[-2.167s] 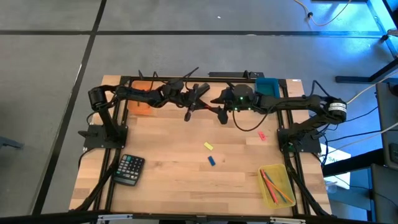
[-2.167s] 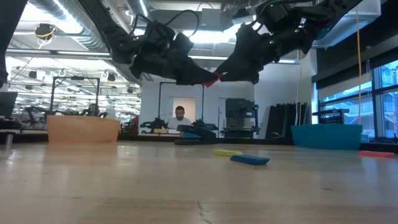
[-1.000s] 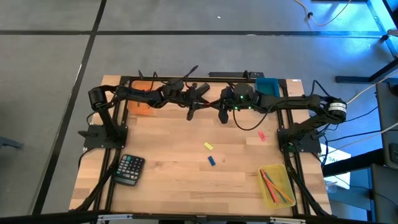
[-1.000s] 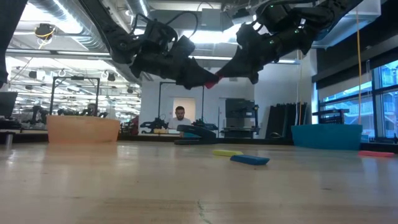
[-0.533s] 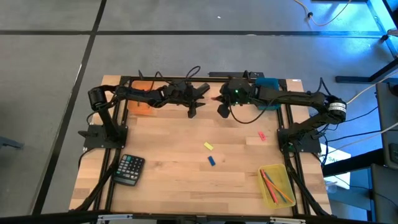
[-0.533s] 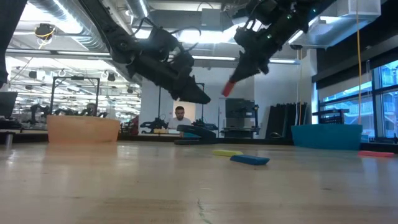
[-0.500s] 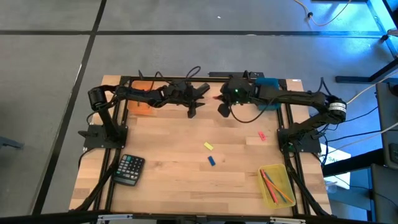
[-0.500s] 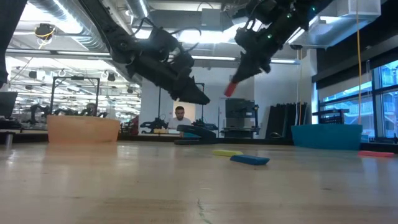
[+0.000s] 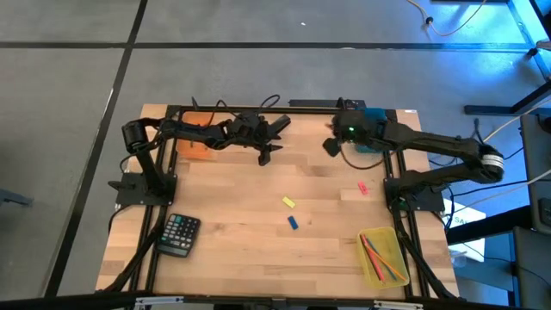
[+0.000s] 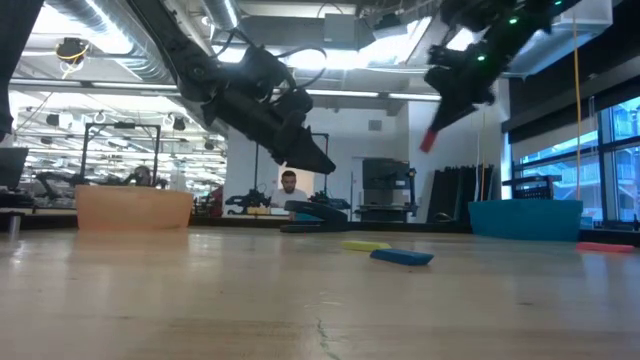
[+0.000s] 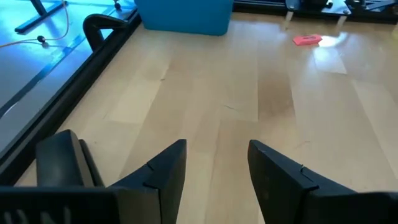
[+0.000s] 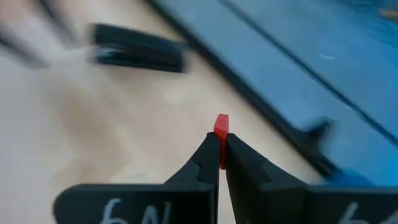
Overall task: Sort crayons/erasers/pens/pencils in bins
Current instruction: Put the red eraser into the blue bin
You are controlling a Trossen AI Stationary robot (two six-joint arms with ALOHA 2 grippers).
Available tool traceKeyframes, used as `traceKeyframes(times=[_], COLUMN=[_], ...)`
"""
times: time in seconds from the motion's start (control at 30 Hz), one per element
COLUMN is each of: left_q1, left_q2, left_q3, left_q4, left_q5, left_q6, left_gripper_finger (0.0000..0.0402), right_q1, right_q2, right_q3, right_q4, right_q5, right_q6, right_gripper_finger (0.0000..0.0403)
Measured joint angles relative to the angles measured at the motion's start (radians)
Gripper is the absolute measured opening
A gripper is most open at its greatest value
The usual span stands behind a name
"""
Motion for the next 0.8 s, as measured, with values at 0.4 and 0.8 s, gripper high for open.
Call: traceKeyframes(times=[0.4,0.8], left_q1=[-0.025,-0.051], left_q2=[0.000,0.001], left_q3=[-0.001,-0.001], left_q4=[0.011,0.017], left_q5=[0.002,0.002], left_q6=[0.052,0.103], left_gripper_finger=[0.0164,0.0164], right_q1=[-0.019,-0.186], right_q2=[-0.156,-0.154], right_q3=[-0.033,-0.221], right_q4=[-0.306,-0.301], right_q5=[0.385,0.379], right_q6=[0.266,0.426], right_gripper_finger=[0.0017,0.0024])
